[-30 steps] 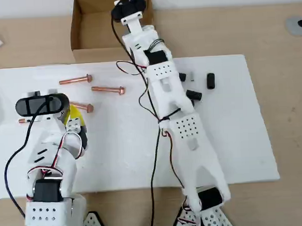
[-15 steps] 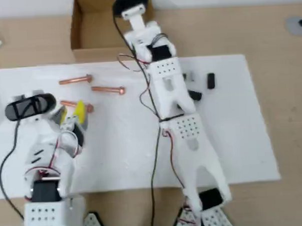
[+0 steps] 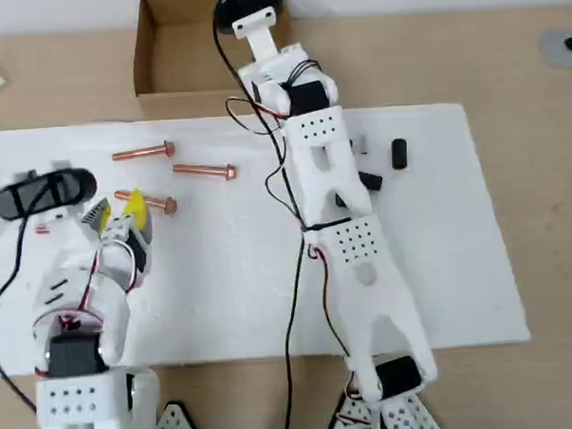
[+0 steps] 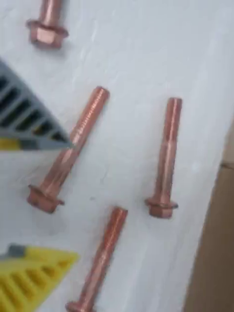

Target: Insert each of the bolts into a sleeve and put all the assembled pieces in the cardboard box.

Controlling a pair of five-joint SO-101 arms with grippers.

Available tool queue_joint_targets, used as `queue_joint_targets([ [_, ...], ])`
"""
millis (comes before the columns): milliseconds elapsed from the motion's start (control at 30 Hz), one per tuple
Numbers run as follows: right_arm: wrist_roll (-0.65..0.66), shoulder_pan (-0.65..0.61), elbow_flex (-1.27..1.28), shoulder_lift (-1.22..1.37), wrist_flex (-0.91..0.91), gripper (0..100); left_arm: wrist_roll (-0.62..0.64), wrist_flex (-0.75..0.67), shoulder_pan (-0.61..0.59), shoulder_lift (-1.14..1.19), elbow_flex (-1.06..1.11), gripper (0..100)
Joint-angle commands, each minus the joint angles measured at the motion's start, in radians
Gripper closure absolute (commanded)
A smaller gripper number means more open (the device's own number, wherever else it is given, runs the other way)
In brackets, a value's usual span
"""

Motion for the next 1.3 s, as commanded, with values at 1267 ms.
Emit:
queue_joint_targets([
  [1267,0.008,0.189,-0.05,-0.51,0.618,72.2,-1.877,0.29,-0.358,1.118,-0.718,86],
])
